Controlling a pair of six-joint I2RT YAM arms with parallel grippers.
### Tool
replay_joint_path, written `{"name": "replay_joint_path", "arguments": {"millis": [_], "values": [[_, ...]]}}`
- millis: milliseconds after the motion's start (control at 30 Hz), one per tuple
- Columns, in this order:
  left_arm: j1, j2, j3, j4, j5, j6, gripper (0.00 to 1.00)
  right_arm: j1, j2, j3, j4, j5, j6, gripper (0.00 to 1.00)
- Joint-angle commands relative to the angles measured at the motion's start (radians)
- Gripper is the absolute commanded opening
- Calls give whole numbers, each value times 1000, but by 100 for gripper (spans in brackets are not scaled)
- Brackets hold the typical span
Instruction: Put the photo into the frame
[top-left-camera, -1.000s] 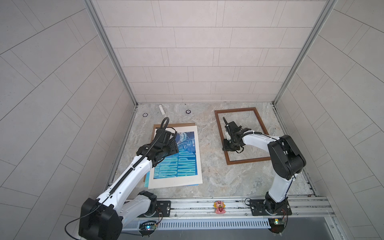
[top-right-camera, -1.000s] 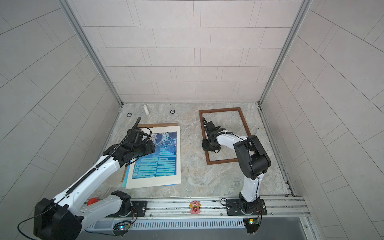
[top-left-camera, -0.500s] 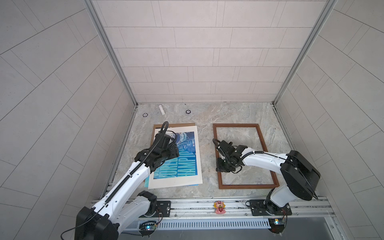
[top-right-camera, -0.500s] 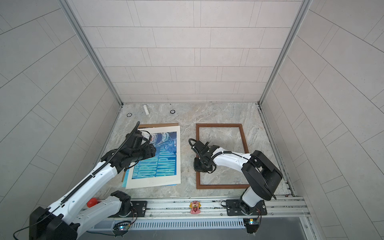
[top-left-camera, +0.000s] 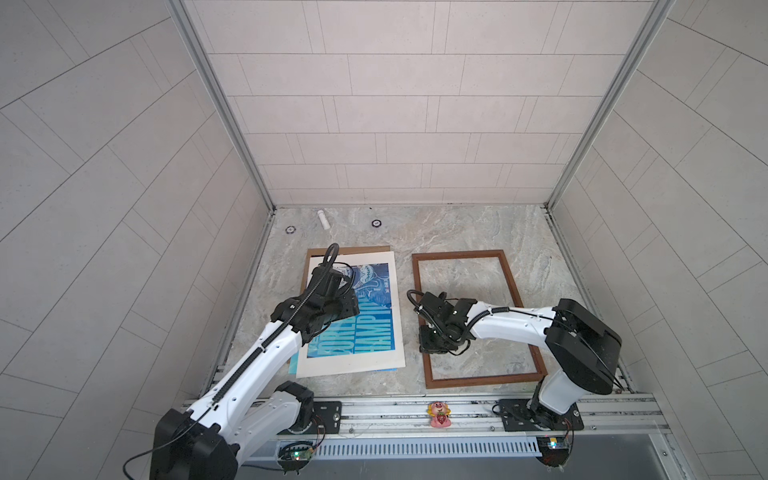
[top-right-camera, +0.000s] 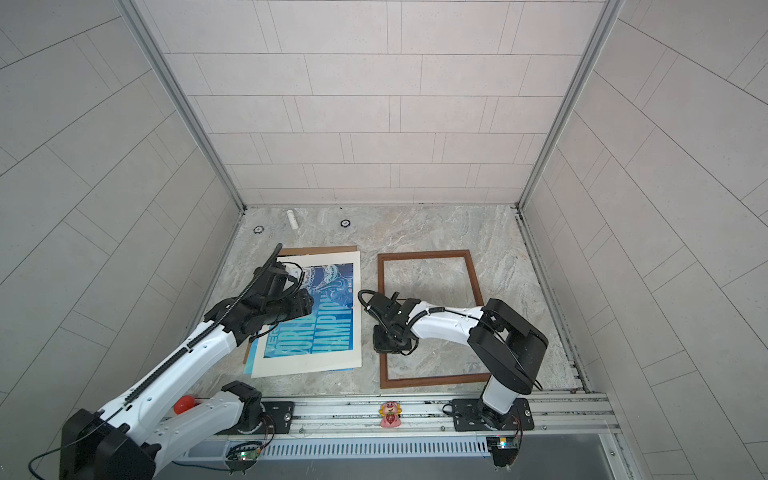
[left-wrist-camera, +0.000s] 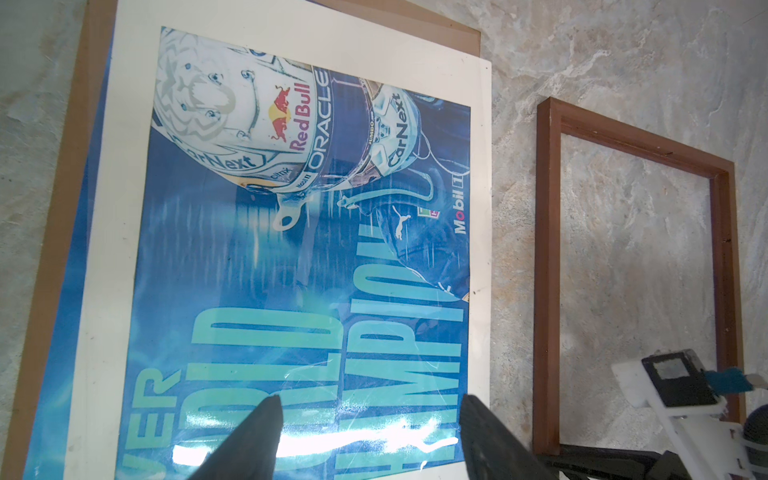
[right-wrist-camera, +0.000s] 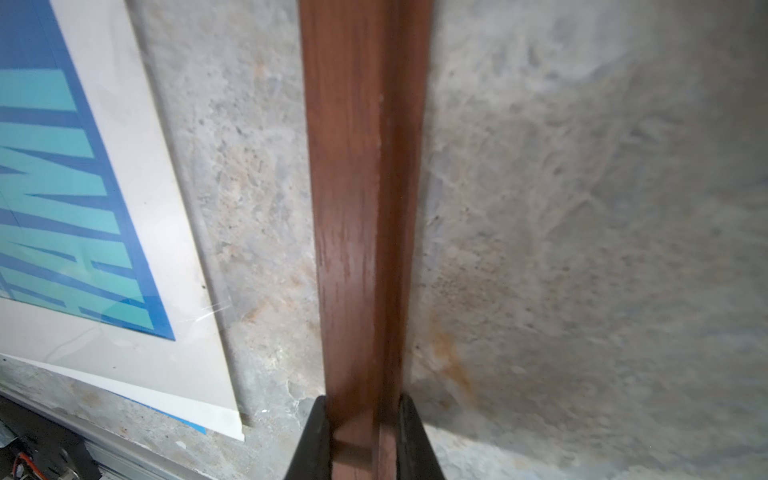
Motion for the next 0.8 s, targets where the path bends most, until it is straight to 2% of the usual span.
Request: {"name": "replay_joint_path", "arguments": {"millis": [0,100,233,333,400,467,667,767], "values": [[-6,17,13,-24,-2,1,73,1,12,22,17,8,-41,7],[-6,51,28,-55,5,10,73,2,6,23,8,13,-62,17],[-12,93,34,-74,58,7,71,1,-14,63,-11,13,-99,41],[-33,127,47,-102,86,-1,67,1,-76,94,-57,56,-154,49],[-53,149,51,-119,87,-13,64,1,-121,101,-59,74,-189,51],[-66,172,51,-135,90,-26,56,2,-148,104,-41,61,-218,53],[-125,184,-8,-140,107,-79,39,2,-93,74,125,-114,-196,53],[-149,156,-48,-145,111,-117,33,5,-50,56,192,-148,-187,55]]}}
